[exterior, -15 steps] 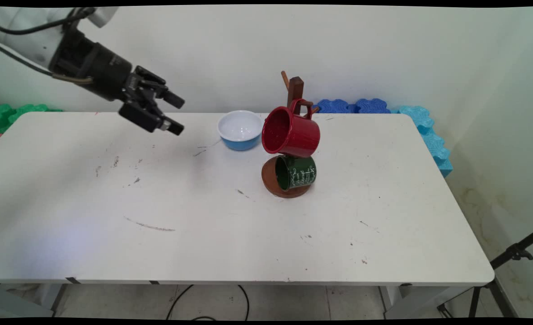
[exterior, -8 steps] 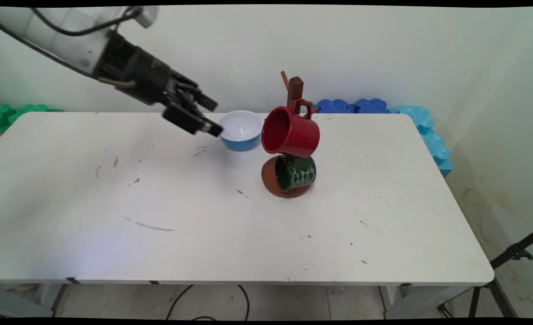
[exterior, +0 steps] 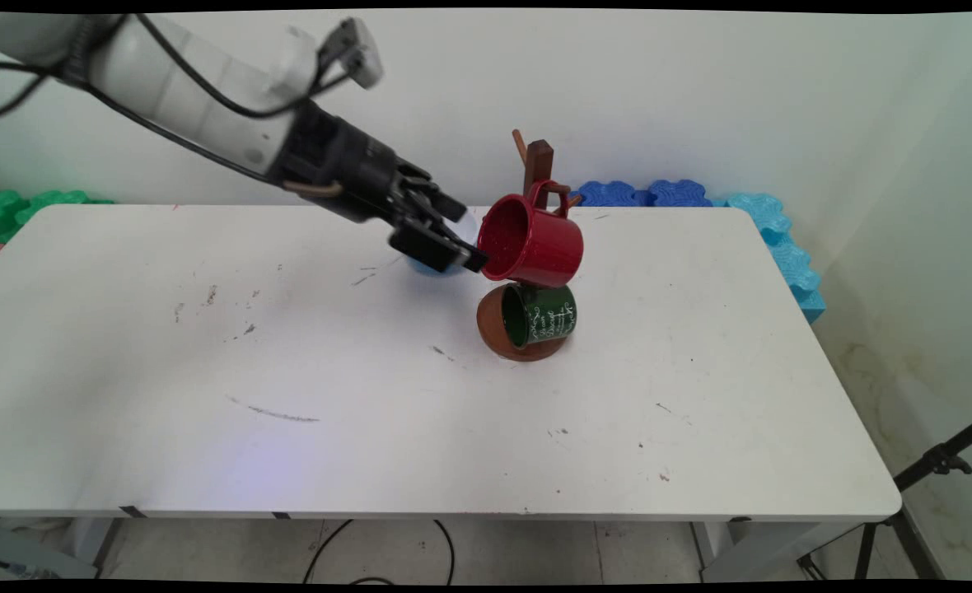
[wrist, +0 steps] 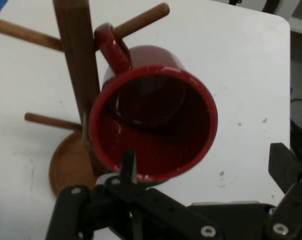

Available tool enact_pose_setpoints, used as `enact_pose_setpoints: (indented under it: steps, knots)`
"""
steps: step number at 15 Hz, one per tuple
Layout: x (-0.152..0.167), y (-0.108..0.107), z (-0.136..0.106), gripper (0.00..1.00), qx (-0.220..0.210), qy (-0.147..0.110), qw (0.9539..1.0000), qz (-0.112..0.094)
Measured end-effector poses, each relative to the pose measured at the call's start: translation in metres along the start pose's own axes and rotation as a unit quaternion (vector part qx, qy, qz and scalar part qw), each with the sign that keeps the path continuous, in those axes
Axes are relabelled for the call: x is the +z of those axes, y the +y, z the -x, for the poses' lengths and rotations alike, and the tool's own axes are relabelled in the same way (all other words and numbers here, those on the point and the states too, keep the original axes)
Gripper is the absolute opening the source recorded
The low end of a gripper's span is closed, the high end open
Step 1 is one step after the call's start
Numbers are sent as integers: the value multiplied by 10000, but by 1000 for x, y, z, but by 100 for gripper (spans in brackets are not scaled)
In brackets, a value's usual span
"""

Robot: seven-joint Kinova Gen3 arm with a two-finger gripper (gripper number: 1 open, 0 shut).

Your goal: Pick up the red mug from the rack

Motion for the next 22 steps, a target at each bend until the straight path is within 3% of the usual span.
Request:
enact_pose_setpoints:
  steps: [6, 17, 18, 22]
  knots:
    - [42, 22, -4, 100, -30, 48, 9999, -100]
    - [88, 31, 0, 100, -28, 120, 9994, -330]
    - [90, 31, 1, 0, -26, 139, 9993, -345]
    - [96, 32, 2, 0, 25, 209, 9990, -387]
